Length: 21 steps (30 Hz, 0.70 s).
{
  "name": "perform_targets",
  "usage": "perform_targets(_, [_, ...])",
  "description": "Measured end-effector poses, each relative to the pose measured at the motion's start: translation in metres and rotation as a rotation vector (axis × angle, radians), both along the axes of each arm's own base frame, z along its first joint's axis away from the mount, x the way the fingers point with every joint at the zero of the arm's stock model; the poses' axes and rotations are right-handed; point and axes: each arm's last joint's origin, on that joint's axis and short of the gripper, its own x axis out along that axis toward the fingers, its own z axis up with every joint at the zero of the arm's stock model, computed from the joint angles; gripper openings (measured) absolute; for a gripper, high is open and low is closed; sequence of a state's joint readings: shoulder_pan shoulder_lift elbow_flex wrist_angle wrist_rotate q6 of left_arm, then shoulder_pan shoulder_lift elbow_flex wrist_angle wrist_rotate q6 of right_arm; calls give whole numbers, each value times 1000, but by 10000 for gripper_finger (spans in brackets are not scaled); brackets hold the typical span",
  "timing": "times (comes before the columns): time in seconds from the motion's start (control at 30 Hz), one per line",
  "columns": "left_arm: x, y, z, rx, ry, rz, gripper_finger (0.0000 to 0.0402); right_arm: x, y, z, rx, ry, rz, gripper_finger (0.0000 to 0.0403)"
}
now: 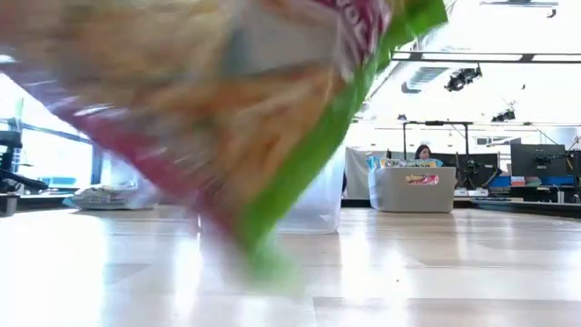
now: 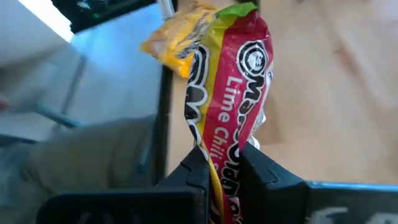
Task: Sort Maruchan noodles
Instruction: Put the green noodle pack into the transparent bin
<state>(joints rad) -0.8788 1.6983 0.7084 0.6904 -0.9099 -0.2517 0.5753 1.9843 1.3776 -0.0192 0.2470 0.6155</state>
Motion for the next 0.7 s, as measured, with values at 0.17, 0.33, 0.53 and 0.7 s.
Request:
perform_targets(0.17, [-13, 16, -15, -96, -48, 5, 52, 5, -28, 42, -223, 106, 12, 27])
perform_targets(0.33, [-22, 32, -26, -162, -78, 41, 25, 17, -78, 74, -423, 267, 40, 27])
perform_targets(0.53, [-19, 46, -33, -143, -62, 79, 7, 32, -146, 92, -484, 356, 73, 23])
perform_targets(0.7, [-6, 57, -34, -158, -44, 52, 3, 36, -180, 90, -459, 393, 126, 22])
